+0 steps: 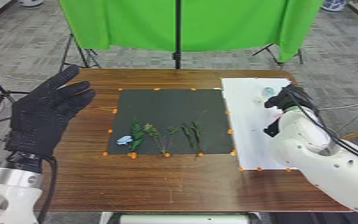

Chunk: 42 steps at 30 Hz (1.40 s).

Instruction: Arrange flowers

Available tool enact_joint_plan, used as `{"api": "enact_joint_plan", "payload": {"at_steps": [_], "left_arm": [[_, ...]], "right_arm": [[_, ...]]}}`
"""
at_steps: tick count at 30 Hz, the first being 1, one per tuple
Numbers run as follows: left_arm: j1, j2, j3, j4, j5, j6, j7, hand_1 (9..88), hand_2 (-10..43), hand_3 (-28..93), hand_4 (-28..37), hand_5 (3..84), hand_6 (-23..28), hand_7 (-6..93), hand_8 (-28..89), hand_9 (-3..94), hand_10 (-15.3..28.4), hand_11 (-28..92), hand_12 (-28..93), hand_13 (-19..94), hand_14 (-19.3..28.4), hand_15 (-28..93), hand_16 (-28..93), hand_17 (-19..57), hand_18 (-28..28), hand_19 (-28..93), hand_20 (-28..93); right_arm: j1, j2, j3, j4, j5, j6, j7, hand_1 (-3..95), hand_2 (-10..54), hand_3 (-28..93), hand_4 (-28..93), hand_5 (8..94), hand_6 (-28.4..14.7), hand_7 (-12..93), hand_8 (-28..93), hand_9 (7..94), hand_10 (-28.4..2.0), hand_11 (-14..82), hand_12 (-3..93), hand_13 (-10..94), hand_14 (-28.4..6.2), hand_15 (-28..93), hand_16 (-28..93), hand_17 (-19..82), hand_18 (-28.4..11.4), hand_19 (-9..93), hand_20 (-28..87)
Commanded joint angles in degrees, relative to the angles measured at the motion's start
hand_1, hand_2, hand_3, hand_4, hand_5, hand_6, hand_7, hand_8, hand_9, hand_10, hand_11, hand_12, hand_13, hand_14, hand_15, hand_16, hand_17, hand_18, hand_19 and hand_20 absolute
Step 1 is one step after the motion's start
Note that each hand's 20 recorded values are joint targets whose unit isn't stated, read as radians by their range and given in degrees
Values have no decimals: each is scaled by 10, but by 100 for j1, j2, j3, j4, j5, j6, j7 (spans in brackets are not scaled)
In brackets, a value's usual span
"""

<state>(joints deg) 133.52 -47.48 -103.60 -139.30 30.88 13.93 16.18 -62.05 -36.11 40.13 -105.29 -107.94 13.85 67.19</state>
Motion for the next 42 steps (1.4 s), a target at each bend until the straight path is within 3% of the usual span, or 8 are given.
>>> {"api": "enact_joint_plan", "payload": {"at_steps": [1, 11, 15, 19, 21, 31, 34, 42], "left_arm": [[-92, -72, 112, 79, -25, -78, -127, 239, 61, 795, -199, 371, 97, 162, -104, 343, 219, 298, 118, 234, 284, 510, -88, -101, 243, 553, 176], [-153, -93, 112, 103, 6, -179, -213, 241, 60, 795, -199, 371, 97, 162, -104, 344, 219, 297, 119, 234, 284, 511, -87, -101, 242, 551, 176], [-159, -67, 161, 95, -6, -147, -130, 241, 60, 794, -199, 370, 97, 162, -105, 343, 218, 297, 118, 234, 284, 511, -87, -101, 242, 550, 175], [-71, -78, 123, 64, -7, -117, -75, 241, 60, 795, -199, 370, 98, 161, -104, 343, 219, 297, 118, 233, 284, 510, -87, -101, 243, 550, 175], [-42, -94, 102, 46, -11, -85, -77, 241, 60, 795, -200, 370, 98, 161, -104, 343, 219, 297, 118, 233, 283, 510, -87, -102, 243, 550, 175], [-25, -143, 80, 28, 11, -94, -142, 241, 62, 793, -199, 370, 98, 161, -104, 344, 219, 298, 118, 232, 283, 510, -87, -101, 242, 549, 175], [-17, -70, 59, -11, 6, -65, -100, 240, 61, 794, -199, 370, 98, 161, -104, 343, 219, 298, 118, 232, 283, 510, -87, -102, 242, 549, 175], [-259, -39, 48, -24, 76, -165, -258, 241, 62, 793, -199, 371, 98, 161, -103, 343, 219, 298, 118, 233, 284, 510, -87, -100, 242, 552, 176]], "right_arm": [[-31, 61, -124, 202, 43, -409, 242, 365, -95, 750, -270, 509, -34, 121, -117, 642, -219, 136, 112, 768, -101, 657, 103, 324, -237, 931, -55], [387, 119, -1097, 594, -188, -262, -55, 393, -95, 753, -272, 545, -14, 126, -118, 676, -200, 144, 118, 783, -96, 653, 117, 335, -231, 932, -48], [608, 26, -1595, 863, -463, 0, -39, 466, -95, 771, -281, 674, 22, 152, -127, 761, -112, 159, 131, 821, -52, 638, 154, 357, -190, 926, -64], [649, 17, -1857, 947, -916, 441, 39, 561, -95, 675, -283, 824, 29, 176, 5, 899, -69, 60, 265, 874, -25, 608, 188, 384, -172, 927, -38], [703, 28, -1947, 952, -1094, 554, 45, 571, -95, 671, -283, 855, 34, 182, 22, 932, -59, 76, 280, 892, -17, 600, 201, 392, -169, 928, -31], [855, 95, -1842, 534, -1688, 1026, 183, 568, -95, 692, -283, 879, 32, 180, 34, 937, -55, 159, 272, 905, -13, 596, 208, 400, -165, 931, -21], [1160, 60, -2018, 303, -1840, 1187, 50, 567, -95, 695, -283, 881, 31, 178, 36, 937, -57, 163, 270, 905, -14, 597, 209, 401, -167, 932, -17], [2281, -939, -2734, 235, -1372, 1282, -840, 565, -95, 702, -283, 882, 29, 176, 42, 937, -59, 166, 269, 905, -14, 599, 212, 399, -166, 932, -8]]}}
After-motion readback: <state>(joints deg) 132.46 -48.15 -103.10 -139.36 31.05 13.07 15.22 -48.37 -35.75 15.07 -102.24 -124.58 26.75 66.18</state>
